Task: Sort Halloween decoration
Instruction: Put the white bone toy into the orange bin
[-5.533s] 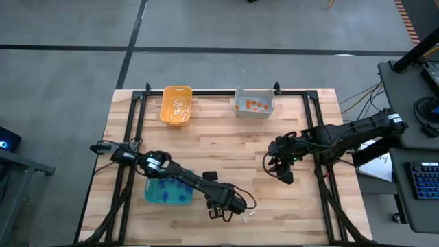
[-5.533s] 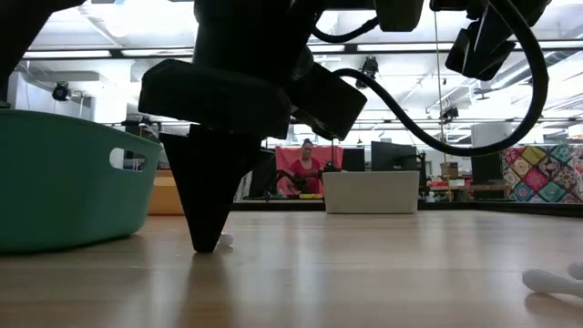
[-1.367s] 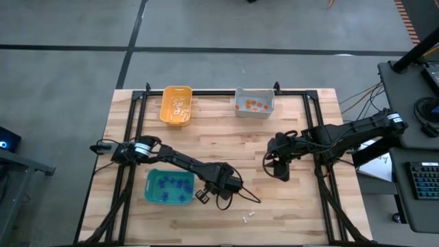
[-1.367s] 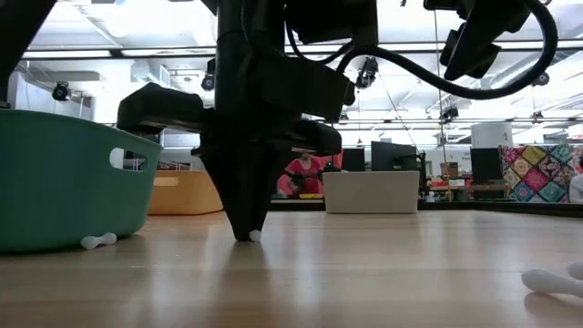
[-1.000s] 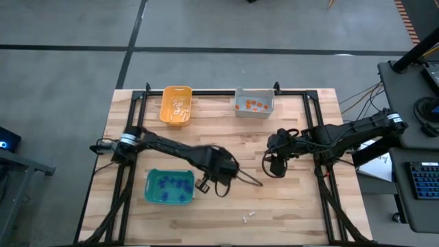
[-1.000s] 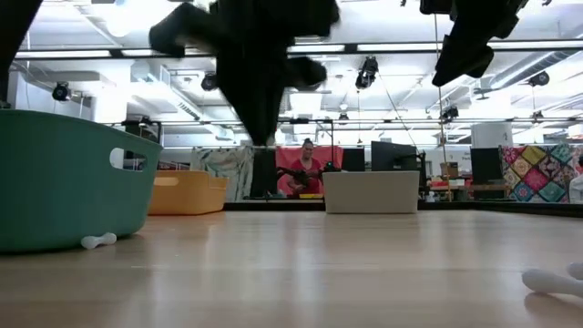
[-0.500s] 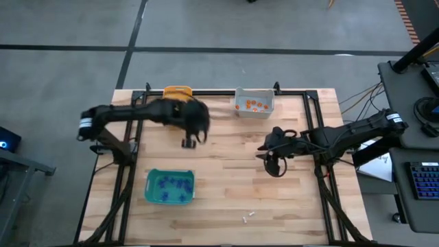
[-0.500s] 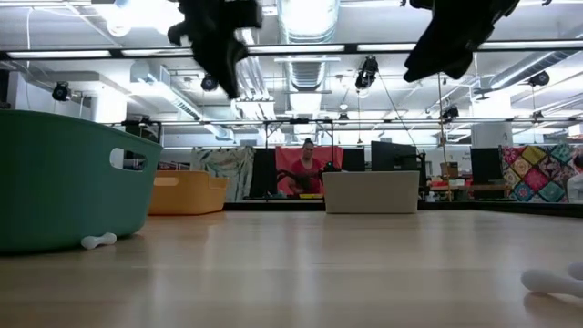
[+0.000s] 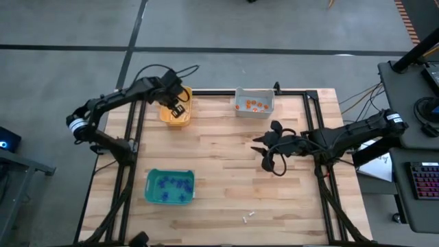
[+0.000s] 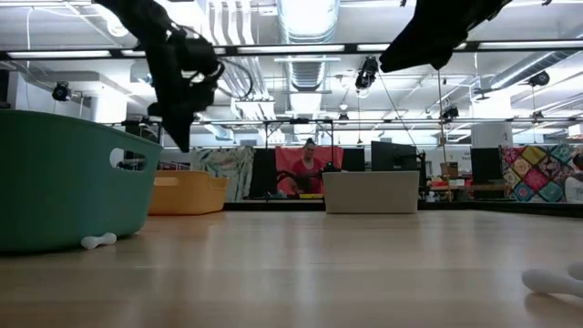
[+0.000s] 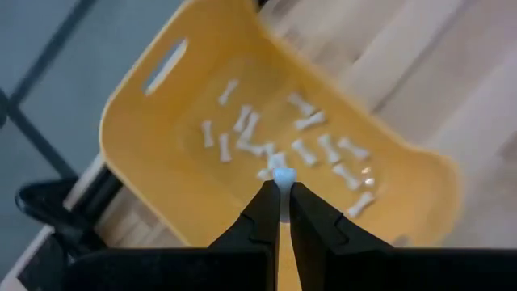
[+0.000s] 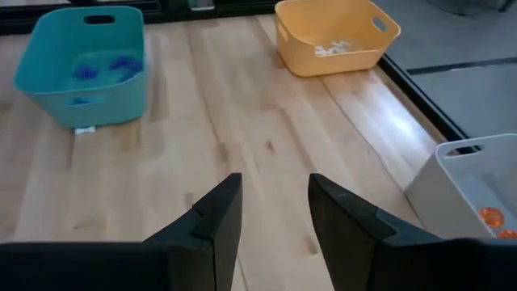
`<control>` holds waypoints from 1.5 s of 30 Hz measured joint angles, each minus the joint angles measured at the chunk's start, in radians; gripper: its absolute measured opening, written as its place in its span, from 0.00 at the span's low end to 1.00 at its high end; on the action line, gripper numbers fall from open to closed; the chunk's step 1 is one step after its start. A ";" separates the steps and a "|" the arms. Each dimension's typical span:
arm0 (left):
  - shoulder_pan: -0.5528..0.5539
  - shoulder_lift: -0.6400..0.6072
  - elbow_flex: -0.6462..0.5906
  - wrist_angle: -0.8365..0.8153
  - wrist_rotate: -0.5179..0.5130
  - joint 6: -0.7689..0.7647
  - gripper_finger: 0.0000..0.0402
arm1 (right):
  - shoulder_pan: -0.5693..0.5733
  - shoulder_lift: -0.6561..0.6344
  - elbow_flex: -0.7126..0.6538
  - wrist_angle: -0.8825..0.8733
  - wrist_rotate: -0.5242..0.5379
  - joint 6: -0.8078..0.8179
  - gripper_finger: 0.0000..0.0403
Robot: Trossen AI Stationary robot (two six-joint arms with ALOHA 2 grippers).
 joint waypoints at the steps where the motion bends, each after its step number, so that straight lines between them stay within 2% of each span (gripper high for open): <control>1: 0.019 0.010 -0.004 0.000 0.001 0.000 0.00 | -0.006 0.000 0.000 0.003 0.000 -0.004 0.34; 9: 0.072 0.063 -0.007 0.039 0.000 0.042 0.01 | -0.032 0.000 0.000 0.004 0.001 -0.016 0.34; 19: 0.071 0.058 -0.007 0.036 0.000 0.037 0.19 | -0.032 0.000 0.000 -0.005 -0.002 0.011 0.34; 23: 0.059 0.029 -0.007 0.036 0.018 0.002 0.21 | -0.032 0.000 0.000 -0.006 -0.005 0.036 0.34; 28: 0.003 -0.070 -0.007 0.046 0.100 -0.073 0.20 | -0.032 0.004 0.000 -0.005 -0.009 0.053 0.34; 32: -0.119 -0.171 -0.007 0.082 0.115 -0.155 0.18 | -0.030 0.025 -0.002 0.000 -0.021 0.053 0.34; 36: -0.302 -0.260 -0.007 0.131 0.082 -0.244 0.15 | -0.030 0.079 -0.006 0.054 -0.080 0.046 0.34; 40: -0.515 -0.317 -0.007 0.165 -0.044 -0.330 0.13 | -0.030 0.169 -0.008 0.153 -0.152 -0.005 0.34; 45: -0.798 -0.332 -0.007 0.185 -0.261 -0.417 0.11 | -0.030 0.283 -0.008 0.271 -0.247 -0.016 0.34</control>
